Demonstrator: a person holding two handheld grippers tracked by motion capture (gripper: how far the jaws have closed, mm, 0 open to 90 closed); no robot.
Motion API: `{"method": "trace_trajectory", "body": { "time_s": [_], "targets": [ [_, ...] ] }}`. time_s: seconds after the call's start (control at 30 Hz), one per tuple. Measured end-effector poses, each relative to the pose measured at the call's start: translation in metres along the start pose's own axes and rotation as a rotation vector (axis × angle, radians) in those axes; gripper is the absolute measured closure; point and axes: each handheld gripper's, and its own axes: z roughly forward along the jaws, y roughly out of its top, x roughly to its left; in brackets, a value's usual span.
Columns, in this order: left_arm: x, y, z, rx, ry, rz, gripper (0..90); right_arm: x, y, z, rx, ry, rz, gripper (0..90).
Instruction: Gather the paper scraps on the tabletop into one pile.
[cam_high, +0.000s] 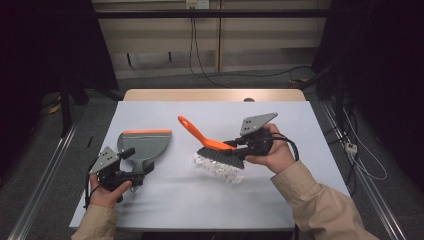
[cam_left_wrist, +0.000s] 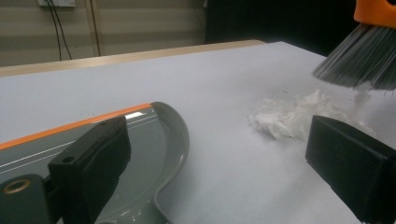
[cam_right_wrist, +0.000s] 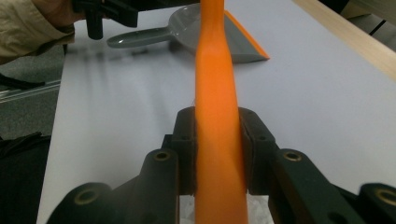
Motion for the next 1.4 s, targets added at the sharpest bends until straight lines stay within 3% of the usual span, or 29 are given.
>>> {"method": "trace_trajectory", "body": {
  "time_s": [0.27, 0.37, 0.47, 0.53, 0.77, 0.93, 1.23, 1.4],
  "targets": [
    [-0.001, 0.0, 0.001, 0.004, -0.002, 0.003, 6.4, 0.017, -0.025, 0.026, 0.039, 0.075, 0.015, 72.0],
    [-0.001, -0.001, 0.001, 0.008, -0.001, 0.002, 6.4, 0.018, -0.035, 0.034, 0.042, 0.102, 0.04, 72.1],
    [0.0, -0.001, 0.002, 0.011, 0.0, 0.002, 6.4, 0.017, -0.044, 0.041, 0.074, 0.107, 0.028, 72.0],
    [-0.001, -0.001, 0.002, 0.009, 0.004, 0.0, 6.4, 0.014, -0.047, 0.043, 0.057, 0.12, 0.032, 72.1],
    [0.0, -0.001, 0.002, 0.011, 0.007, -0.003, 6.4, 0.0, -0.04, 0.046, 0.085, 0.083, -0.042, 72.1],
    [0.001, -0.001, 0.002, 0.007, 0.008, -0.005, 6.4, -0.007, -0.03, 0.044, 0.052, 0.05, -0.055, 72.1],
    [0.0, -0.001, 0.002, 0.01, 0.009, -0.001, 6.4, -0.01, -0.016, 0.028, -0.014, 0.004, -0.033, 72.1],
    [0.0, -0.001, 0.002, 0.007, 0.007, -0.004, 6.4, -0.01, -0.012, 0.022, -0.055, -0.011, 0.021, 72.1]
  ]
}}
